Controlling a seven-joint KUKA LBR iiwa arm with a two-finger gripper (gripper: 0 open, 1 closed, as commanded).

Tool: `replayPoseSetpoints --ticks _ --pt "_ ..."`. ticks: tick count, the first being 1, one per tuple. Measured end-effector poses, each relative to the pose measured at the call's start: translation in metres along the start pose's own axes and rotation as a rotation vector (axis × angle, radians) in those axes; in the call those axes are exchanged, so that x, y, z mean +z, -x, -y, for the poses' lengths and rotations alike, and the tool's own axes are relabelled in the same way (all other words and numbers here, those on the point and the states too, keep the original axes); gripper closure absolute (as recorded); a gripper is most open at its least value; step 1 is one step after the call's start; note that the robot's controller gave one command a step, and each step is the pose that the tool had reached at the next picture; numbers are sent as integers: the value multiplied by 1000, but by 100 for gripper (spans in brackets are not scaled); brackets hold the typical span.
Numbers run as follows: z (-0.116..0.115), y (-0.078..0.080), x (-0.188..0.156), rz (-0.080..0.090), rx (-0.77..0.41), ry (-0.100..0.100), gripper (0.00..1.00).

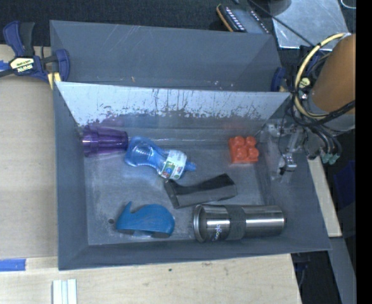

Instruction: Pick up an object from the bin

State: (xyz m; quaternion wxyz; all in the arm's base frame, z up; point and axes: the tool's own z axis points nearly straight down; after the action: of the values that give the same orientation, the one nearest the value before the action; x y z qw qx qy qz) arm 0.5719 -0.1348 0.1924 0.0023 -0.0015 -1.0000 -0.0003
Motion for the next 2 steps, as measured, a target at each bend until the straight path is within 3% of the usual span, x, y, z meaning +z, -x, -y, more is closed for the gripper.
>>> replayPoseSetpoints --ticks 1,2 --pt "-1 2 -5 9 -3 -2 0" --pt "-54 45 89 -1 92 2 0"
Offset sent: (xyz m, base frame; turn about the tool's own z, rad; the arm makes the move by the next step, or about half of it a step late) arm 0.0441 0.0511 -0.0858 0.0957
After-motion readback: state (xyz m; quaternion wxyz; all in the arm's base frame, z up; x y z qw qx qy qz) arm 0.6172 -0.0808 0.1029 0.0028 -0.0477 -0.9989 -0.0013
